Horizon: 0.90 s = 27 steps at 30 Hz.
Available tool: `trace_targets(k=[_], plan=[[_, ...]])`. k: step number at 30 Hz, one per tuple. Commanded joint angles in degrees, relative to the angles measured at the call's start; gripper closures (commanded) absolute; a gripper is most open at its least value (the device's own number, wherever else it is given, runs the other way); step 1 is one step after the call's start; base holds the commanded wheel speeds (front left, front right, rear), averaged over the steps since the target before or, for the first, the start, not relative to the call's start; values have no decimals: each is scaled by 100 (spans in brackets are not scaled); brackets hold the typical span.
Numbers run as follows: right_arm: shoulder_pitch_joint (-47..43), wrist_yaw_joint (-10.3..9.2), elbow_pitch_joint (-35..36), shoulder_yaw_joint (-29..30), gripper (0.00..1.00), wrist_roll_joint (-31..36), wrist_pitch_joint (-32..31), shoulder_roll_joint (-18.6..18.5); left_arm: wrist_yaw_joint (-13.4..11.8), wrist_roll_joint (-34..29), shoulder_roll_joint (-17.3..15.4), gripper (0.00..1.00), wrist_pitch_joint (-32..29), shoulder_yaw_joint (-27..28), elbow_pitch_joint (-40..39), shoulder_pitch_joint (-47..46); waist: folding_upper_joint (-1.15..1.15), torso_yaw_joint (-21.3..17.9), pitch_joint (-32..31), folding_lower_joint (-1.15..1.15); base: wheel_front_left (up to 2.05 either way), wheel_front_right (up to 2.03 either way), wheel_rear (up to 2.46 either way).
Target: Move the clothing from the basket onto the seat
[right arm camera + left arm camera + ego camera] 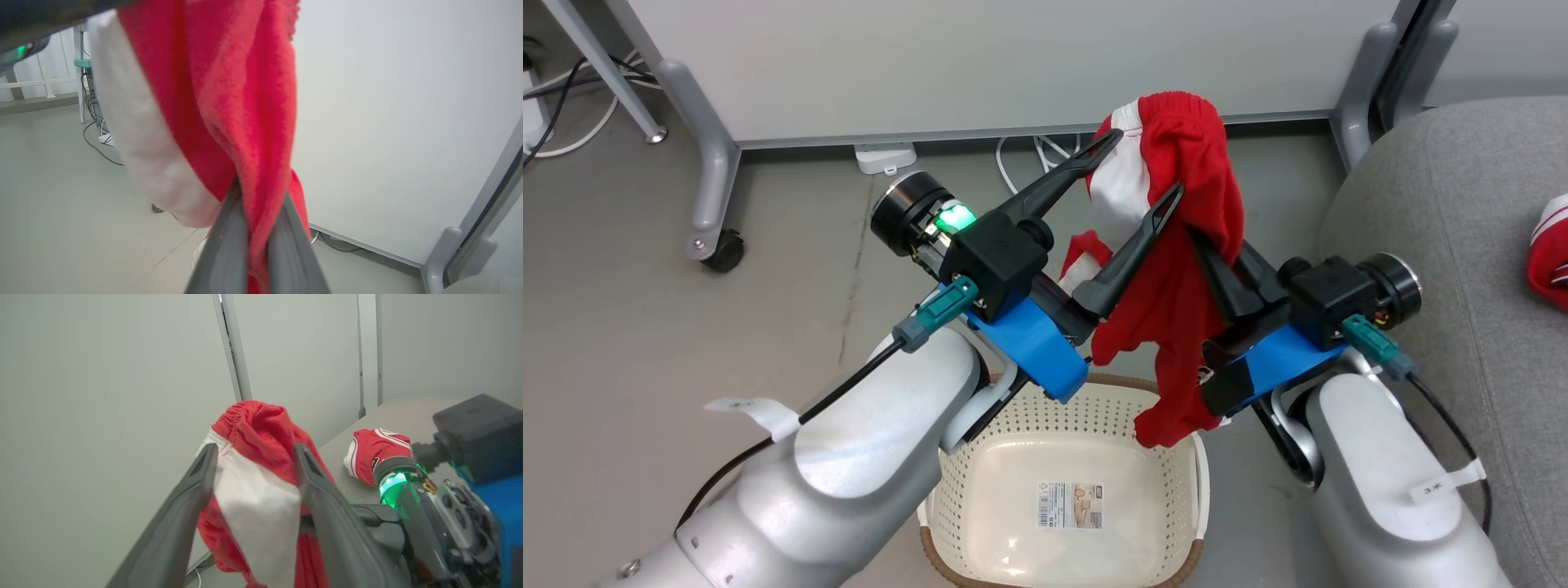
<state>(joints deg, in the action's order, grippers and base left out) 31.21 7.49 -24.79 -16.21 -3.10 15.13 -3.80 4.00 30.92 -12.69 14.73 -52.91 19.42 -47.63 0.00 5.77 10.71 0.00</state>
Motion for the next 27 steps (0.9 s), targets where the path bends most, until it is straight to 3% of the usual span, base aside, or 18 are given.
trace_targets(k=[1, 11, 27], plan=[[-61, 2, 61, 122, 100, 10, 4, -41, -27, -22, -41, 0, 20, -9, -11, 70, 0, -2, 34, 0, 0, 0, 0], [-187, 2, 381, 893, 100, 129, 4, -148, -86, -73, -177, 0, 38, -7, -109, 241, 0, -230, 288, 0, 0, 0, 0], [-644, 2, 1127, 1730, 100, 230, 4, -36, -97, -283, -425, 0, 50, -13, -343, 462, 0, -1128, 718, 0, 0, 0, 0]])
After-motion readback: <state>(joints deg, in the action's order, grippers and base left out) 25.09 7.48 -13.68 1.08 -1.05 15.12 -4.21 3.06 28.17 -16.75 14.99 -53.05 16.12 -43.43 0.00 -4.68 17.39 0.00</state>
